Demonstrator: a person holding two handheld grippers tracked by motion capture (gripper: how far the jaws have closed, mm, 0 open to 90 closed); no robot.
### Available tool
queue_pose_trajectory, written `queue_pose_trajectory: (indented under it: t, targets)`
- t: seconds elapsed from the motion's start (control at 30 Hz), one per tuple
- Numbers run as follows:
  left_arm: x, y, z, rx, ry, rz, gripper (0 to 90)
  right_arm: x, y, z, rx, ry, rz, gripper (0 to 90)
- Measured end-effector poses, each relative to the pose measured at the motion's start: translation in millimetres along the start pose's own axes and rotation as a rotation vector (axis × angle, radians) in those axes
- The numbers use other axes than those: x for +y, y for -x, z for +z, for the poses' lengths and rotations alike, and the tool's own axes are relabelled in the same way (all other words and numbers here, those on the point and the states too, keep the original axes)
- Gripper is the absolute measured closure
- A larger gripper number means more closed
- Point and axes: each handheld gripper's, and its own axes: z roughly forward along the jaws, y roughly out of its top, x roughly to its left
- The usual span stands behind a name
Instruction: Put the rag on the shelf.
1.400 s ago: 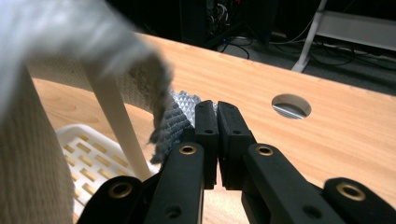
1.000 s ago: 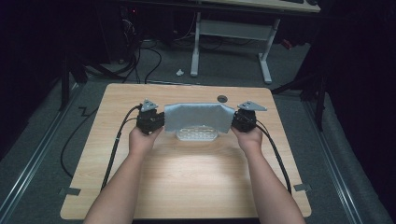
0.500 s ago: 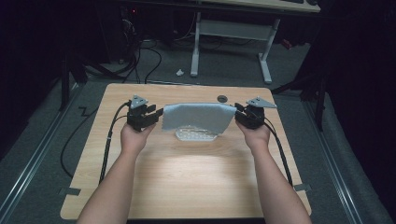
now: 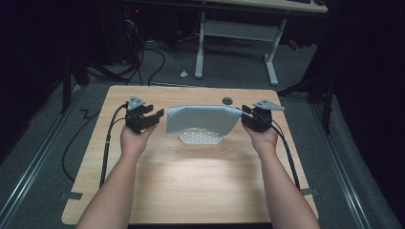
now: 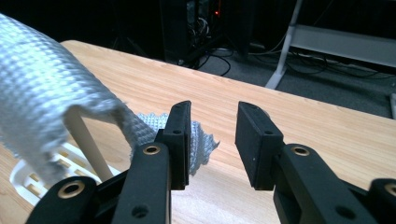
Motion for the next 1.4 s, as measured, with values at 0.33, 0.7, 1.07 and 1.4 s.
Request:
queue_pose_trajectory:
  t: [0.33,0.7,1.07,1.4]
  targets:
    - [0.4,5.2,-3.2,-0.004,-0.008,0.032,46.8,-12.0,-4.9,22.4,0.004,-0.044,0.013,66.1]
    - [-11.0,-4.3,-10.2,0.037,-0.022,0.046,46.8,-27.6,-1.8,25.5,-0.022,-0.084,-0.02,66.2]
    - [-26.8,-5.3,-31.7,0.046,-0.03,0.05,47.1,-27.4,3.6,-15.6,-0.028,-0.042,-0.032,65.8]
    - [-60.7,13.3,-88.1,0.018,-0.031,0.075,45.9,-39.9,-14.6,-69.8,-0.005,0.008,-0.06,59.5]
